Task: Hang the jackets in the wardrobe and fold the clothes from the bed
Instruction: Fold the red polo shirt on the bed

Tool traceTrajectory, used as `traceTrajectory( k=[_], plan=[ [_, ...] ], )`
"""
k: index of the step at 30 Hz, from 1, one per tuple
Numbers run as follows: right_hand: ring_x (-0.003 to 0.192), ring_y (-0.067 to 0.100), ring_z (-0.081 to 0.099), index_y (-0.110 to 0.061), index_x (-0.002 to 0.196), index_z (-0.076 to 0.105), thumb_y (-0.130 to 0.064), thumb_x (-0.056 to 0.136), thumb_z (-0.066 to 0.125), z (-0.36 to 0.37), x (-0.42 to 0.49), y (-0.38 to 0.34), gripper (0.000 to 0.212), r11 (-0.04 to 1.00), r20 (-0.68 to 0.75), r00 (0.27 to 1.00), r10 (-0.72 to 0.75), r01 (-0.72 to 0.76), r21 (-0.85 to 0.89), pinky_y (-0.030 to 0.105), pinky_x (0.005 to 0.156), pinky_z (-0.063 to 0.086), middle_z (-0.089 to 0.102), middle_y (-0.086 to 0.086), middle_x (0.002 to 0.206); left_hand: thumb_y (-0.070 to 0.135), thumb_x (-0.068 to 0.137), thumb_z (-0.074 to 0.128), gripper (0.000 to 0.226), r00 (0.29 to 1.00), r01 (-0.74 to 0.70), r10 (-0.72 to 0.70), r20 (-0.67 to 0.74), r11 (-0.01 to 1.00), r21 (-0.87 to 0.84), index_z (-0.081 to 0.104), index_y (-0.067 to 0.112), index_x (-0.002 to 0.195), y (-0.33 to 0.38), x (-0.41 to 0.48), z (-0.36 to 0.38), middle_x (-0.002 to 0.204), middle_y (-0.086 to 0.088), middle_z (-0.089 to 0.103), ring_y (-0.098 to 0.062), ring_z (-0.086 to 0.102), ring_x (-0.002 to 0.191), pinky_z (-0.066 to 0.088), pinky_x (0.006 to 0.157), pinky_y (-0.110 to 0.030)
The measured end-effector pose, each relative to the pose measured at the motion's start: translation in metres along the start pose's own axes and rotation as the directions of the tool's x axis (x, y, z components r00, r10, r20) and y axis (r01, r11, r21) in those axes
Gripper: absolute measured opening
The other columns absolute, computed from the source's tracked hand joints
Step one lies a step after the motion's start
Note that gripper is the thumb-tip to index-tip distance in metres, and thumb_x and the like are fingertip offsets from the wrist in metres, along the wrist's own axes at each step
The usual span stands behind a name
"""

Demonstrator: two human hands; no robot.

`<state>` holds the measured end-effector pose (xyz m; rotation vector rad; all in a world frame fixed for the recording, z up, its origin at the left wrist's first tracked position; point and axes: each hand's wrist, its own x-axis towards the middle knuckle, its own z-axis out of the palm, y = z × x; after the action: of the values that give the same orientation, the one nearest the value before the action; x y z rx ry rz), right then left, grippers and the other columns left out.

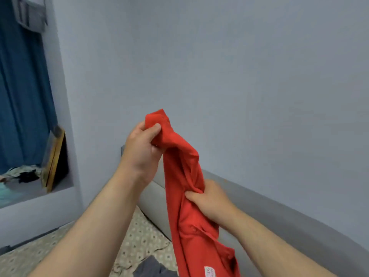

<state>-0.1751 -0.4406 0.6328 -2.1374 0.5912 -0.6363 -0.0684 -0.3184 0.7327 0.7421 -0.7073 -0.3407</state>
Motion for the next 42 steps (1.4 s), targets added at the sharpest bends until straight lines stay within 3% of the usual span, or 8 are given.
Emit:
traceTrajectory(
  k=[5,8,14,22,26,31,34,42],
  plan=[
    [0.060,0.021,0.064,-0.004,0.088,0.069,0.000,0.087,0.060,-0.049,0.017,-0.082,0.010,0.718,0.032,0.978,0.206,-0.173,0.675,0.035,0.069,0.055,0.067,0.013,0.073,0.018,0.094,0.055,0.021,0.995,-0.101,0.099,0.033,0.832,0.546,0.065,0.009,0.110,0.039,0.001,0.006,0.104,0.000,0.073,-0.015,0.066,0.105,0.051,0.084,-0.021],
    [0.044,0.017,0.056,-0.003,0.080,0.059,0.005,0.091,0.045,-0.064,0.022,-0.128,0.020,0.594,0.057,0.980,0.189,-0.160,0.788,0.029,0.050,0.050,0.056,0.011,0.063,0.038,0.089,0.059,0.072,0.975,0.019,0.180,-0.131,0.518,0.855,0.037,0.006,0.149,0.036,-0.027,0.004,0.154,-0.012,0.038,-0.022,0.034,0.143,0.029,0.115,-0.033],
    [0.042,0.013,0.040,-0.010,0.075,0.047,0.005,0.093,0.037,-0.073,0.008,-0.188,0.026,0.513,0.108,0.988,0.111,-0.150,0.845,0.019,0.041,0.033,0.041,0.005,0.059,0.069,0.056,0.059,0.092,0.959,-0.251,0.215,0.184,0.353,0.901,0.036,0.046,0.142,0.016,-0.120,0.031,0.137,0.026,0.046,0.001,0.047,0.127,0.041,0.108,-0.032],
    [0.067,0.018,0.055,-0.009,0.094,0.058,-0.024,0.102,0.047,-0.108,-0.039,-0.205,0.021,0.740,0.373,0.907,-0.195,-0.114,0.663,0.027,0.065,0.049,0.054,0.007,0.084,0.011,0.065,0.072,0.059,0.994,0.041,-0.059,0.088,0.981,0.190,0.058,0.008,0.123,0.032,-0.105,0.049,0.093,-0.009,0.072,-0.020,0.070,0.079,0.057,0.068,-0.030],
    [0.082,0.035,0.068,-0.011,0.131,0.050,-0.035,0.106,0.038,-0.132,-0.046,-0.193,0.036,0.820,0.410,0.870,-0.272,-0.014,0.573,0.038,0.070,0.059,0.057,0.022,0.119,-0.006,0.061,0.057,0.029,0.975,0.221,-0.223,-0.009,0.971,-0.089,0.060,0.003,0.089,0.029,-0.108,0.057,0.076,-0.014,0.058,-0.021,0.056,0.065,0.050,0.072,-0.034],
    [0.067,0.016,0.047,-0.015,0.086,0.061,-0.027,0.094,0.056,-0.149,-0.044,-0.146,0.016,0.915,0.100,0.922,-0.375,0.350,0.202,0.031,0.066,0.041,0.058,0.004,0.084,-0.003,0.073,0.052,0.019,0.970,0.211,-0.236,-0.061,0.940,-0.269,0.067,-0.002,0.085,0.038,-0.111,0.055,0.083,-0.018,0.064,-0.026,0.062,0.071,0.052,0.088,-0.041],
    [0.064,0.016,0.052,-0.008,0.091,0.066,-0.036,0.099,0.055,-0.141,-0.057,-0.117,0.031,0.924,0.277,0.904,-0.326,0.243,0.295,0.029,0.063,0.045,0.061,0.006,0.079,0.004,0.077,0.054,0.017,0.977,0.169,-0.196,-0.083,0.951,-0.260,0.070,0.000,0.080,0.048,-0.115,0.064,0.074,-0.015,0.068,-0.023,0.066,0.061,0.059,0.068,-0.035],
    [0.084,0.017,0.068,-0.010,0.113,0.067,-0.016,0.094,0.064,-0.103,-0.074,-0.096,0.019,0.771,0.414,0.855,-0.312,-0.026,0.636,0.029,0.072,0.057,0.073,0.010,0.101,0.001,0.089,0.057,0.040,0.961,-0.138,0.107,-0.256,0.985,-0.106,0.062,0.007,0.128,0.034,-0.120,0.079,0.116,-0.025,0.067,-0.035,0.067,0.097,0.057,0.085,-0.048]
  ],
)
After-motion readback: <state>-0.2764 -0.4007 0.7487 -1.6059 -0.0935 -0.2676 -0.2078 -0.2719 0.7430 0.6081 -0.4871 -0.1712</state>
